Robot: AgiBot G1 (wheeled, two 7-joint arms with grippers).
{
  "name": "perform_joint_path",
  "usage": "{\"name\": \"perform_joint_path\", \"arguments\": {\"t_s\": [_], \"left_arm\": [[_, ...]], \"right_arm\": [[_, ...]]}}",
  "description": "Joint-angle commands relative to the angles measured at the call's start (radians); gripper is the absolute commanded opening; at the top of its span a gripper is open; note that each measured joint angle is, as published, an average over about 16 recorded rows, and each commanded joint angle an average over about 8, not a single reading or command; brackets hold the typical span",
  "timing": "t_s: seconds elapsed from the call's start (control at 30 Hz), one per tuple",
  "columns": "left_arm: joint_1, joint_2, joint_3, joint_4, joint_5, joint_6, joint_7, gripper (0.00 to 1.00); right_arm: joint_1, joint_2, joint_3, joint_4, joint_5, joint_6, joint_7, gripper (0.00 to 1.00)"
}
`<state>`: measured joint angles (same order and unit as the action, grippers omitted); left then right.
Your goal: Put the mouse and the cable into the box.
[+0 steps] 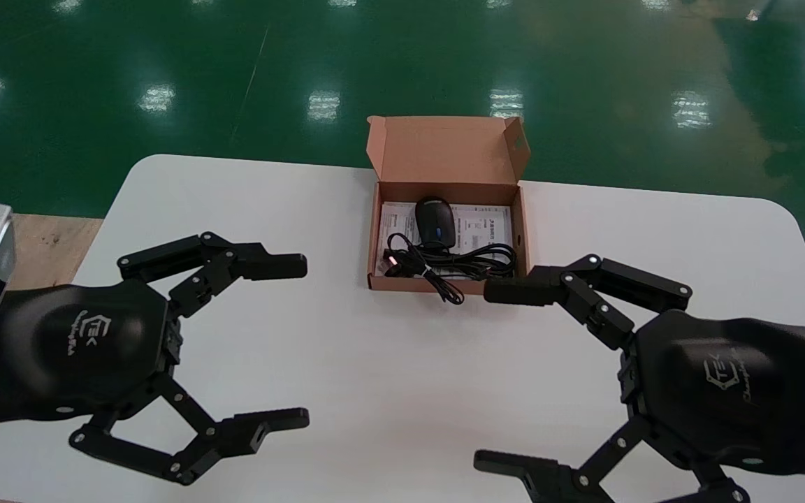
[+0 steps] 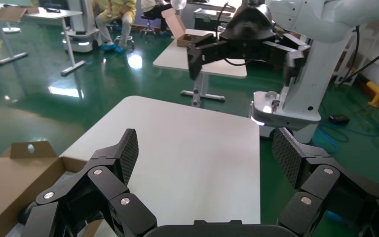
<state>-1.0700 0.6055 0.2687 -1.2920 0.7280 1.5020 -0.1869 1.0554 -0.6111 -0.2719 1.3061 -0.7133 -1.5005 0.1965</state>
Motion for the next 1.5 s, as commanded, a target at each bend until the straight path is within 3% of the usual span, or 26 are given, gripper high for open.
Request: {"name": "perform_joint_path", "arguments": {"t_s": [0.03,1.5], "left_arm": [[0.004,-0.005,-0.009,-0.007,-0.002,0.005,0.0,1.0],[-0.004,0.005,0.01,0.008,0.002,-0.006,-0.001,1.0]], "right_arm": [[-0.021,0.0,0.008,0.024,0.019,-0.006,0.012,1.0],[0.018,0.0,-0.007,-0.021,-0.016,0.005,-0.008,1.0]]}}
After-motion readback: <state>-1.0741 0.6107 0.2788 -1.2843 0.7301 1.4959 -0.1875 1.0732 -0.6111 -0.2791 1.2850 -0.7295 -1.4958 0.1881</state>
